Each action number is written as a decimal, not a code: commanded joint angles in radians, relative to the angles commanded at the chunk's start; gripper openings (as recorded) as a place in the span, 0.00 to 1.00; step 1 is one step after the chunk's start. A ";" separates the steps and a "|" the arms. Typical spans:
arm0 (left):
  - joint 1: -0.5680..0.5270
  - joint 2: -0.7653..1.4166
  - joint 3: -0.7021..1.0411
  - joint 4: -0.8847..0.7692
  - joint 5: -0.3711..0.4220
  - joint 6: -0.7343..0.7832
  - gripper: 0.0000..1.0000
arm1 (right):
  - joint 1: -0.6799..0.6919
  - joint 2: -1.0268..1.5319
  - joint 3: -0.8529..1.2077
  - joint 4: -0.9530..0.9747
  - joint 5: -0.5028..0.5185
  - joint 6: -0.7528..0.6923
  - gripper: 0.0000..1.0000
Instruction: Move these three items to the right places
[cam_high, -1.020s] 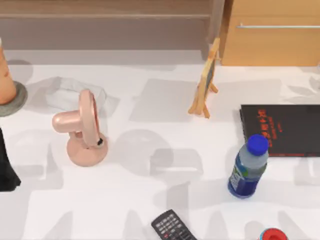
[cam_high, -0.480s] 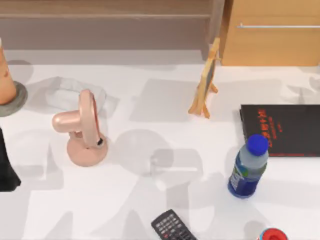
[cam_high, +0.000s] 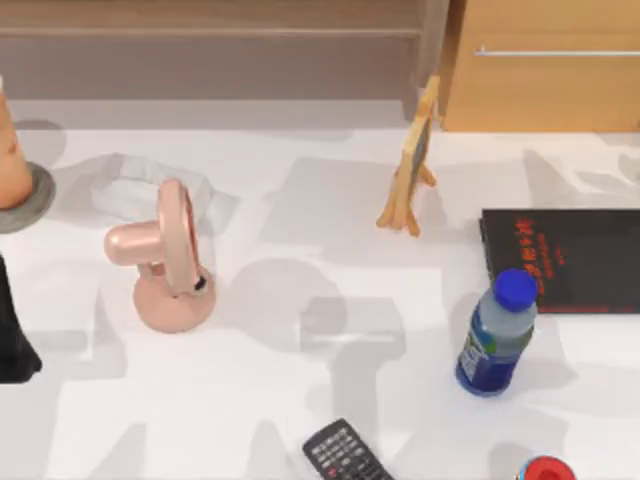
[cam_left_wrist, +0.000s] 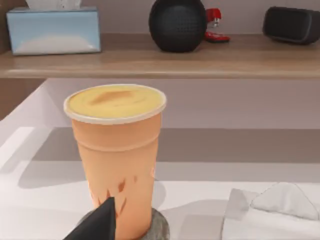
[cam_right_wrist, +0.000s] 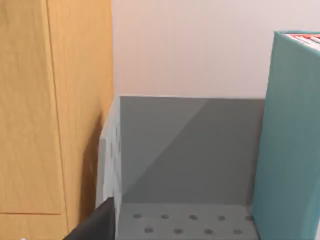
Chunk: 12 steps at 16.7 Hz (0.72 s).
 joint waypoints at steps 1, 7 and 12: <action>0.000 0.000 0.000 0.000 0.000 0.000 1.00 | -0.019 0.086 0.058 0.024 -0.018 0.000 1.00; 0.000 0.000 0.000 0.000 0.000 0.000 1.00 | -0.091 0.406 0.280 0.115 -0.088 -0.001 1.00; 0.000 0.000 0.000 0.000 0.000 0.000 1.00 | -0.096 0.427 0.296 0.122 -0.093 -0.001 1.00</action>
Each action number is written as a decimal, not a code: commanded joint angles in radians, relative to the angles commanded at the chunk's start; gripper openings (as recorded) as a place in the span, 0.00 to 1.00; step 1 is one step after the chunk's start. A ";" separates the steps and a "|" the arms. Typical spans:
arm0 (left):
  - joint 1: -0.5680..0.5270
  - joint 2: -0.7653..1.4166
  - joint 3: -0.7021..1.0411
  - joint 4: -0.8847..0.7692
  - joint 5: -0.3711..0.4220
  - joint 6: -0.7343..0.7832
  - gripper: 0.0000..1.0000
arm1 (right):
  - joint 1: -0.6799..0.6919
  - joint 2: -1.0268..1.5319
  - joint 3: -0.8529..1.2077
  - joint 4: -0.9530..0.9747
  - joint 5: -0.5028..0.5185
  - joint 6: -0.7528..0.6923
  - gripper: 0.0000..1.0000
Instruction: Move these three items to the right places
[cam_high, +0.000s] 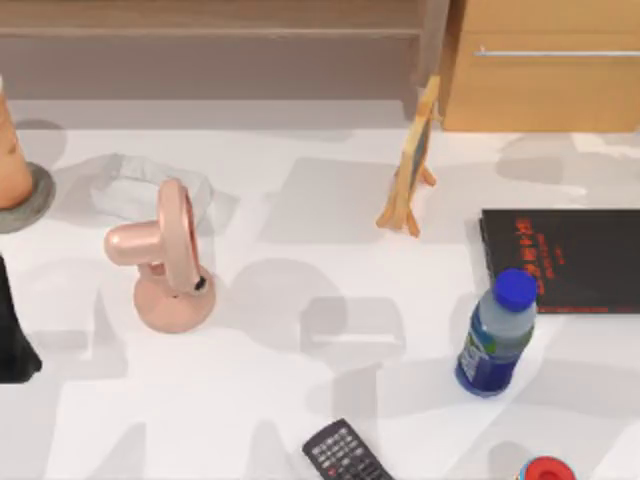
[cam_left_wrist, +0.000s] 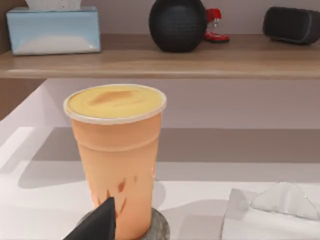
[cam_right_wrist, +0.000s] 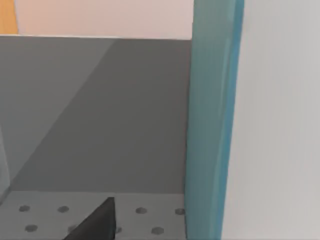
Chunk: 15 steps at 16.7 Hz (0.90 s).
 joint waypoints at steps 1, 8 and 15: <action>0.000 0.000 0.000 0.000 0.000 0.000 1.00 | 0.005 -0.002 -0.005 -0.002 0.002 0.000 1.00; 0.000 0.000 0.000 0.000 0.000 0.000 1.00 | 0.023 0.082 0.126 -0.044 0.024 -0.001 1.00; 0.000 0.000 0.000 0.000 0.000 0.000 1.00 | 0.027 0.099 0.152 -0.054 0.028 -0.001 0.85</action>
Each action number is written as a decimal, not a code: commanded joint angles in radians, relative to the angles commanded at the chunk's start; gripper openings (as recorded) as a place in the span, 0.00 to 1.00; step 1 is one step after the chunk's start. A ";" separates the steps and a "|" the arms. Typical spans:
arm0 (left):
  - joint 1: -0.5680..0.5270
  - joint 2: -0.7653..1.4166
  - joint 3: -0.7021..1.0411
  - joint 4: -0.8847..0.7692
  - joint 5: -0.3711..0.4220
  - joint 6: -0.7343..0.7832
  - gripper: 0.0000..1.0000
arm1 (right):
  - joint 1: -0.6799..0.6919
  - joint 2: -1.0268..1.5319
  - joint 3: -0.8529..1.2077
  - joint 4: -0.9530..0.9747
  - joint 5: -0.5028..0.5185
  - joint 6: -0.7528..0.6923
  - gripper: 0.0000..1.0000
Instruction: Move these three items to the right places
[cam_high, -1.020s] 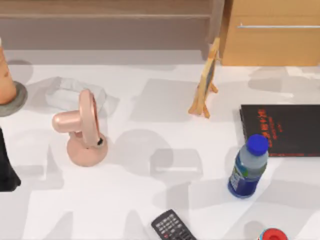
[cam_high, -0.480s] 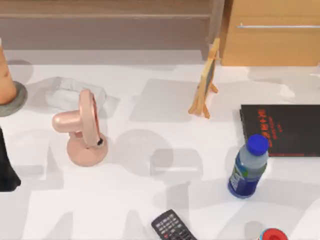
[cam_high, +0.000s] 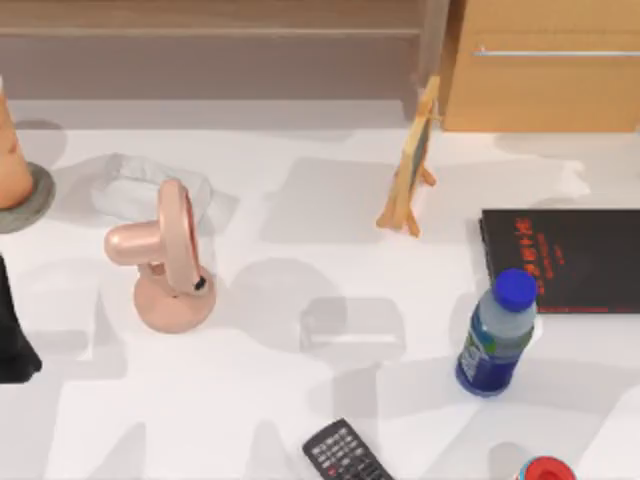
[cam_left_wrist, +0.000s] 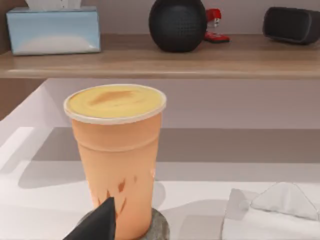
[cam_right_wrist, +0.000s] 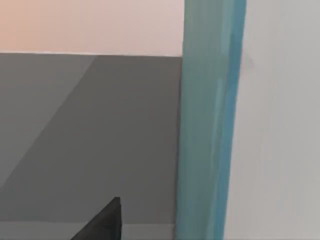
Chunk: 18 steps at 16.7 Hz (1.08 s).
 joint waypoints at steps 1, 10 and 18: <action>0.000 0.000 0.000 0.000 0.000 0.000 1.00 | 0.000 0.000 0.000 0.000 0.000 0.000 0.77; 0.000 0.000 0.000 0.000 0.000 0.000 1.00 | 0.000 0.000 0.000 0.000 0.000 0.000 0.10; 0.000 0.000 0.000 0.000 0.000 0.000 1.00 | 0.000 0.000 0.000 0.000 0.000 0.000 0.00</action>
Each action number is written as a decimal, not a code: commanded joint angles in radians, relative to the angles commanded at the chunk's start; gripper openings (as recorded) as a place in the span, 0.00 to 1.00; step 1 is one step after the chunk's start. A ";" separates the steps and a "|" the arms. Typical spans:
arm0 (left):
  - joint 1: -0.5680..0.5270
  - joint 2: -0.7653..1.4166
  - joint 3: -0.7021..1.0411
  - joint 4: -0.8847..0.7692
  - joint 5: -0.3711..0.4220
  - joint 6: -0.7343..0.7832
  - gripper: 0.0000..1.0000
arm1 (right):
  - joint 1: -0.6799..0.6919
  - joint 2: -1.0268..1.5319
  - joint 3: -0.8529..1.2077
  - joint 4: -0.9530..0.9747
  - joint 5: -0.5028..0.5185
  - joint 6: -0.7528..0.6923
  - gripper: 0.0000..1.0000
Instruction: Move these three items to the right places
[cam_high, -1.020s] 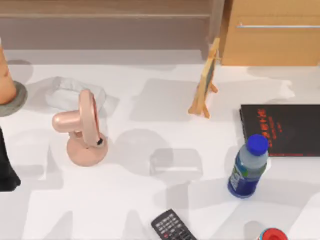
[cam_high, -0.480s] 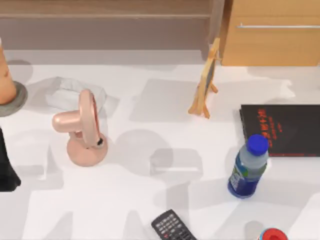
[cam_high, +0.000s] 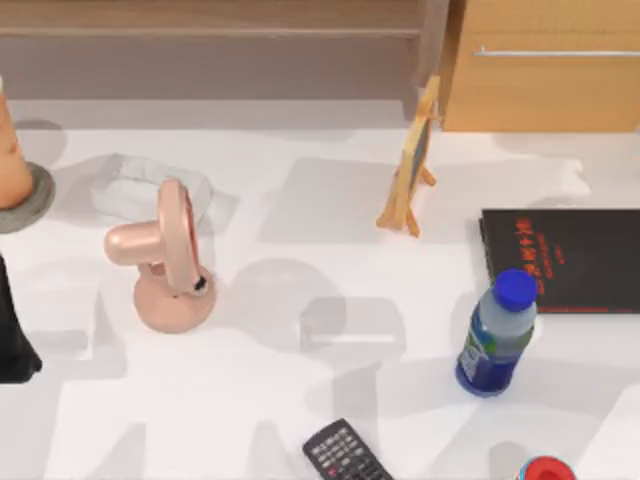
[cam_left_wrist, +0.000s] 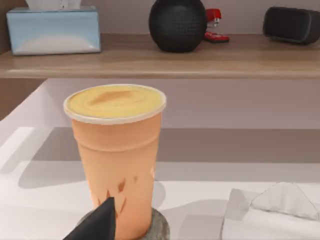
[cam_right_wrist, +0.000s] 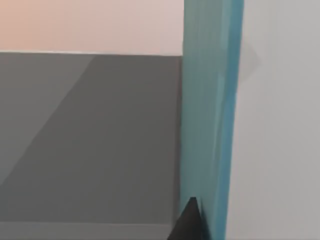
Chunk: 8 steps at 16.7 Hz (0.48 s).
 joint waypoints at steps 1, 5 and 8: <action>0.000 0.000 0.000 0.000 0.000 0.000 1.00 | 0.000 0.000 0.000 0.000 0.000 0.000 0.00; 0.000 0.000 0.000 0.000 0.000 0.000 1.00 | -0.007 -0.023 -0.014 -0.007 -0.004 0.002 0.00; 0.000 0.000 0.000 0.000 0.000 0.000 1.00 | -0.012 -0.047 -0.029 -0.016 -0.010 0.002 0.00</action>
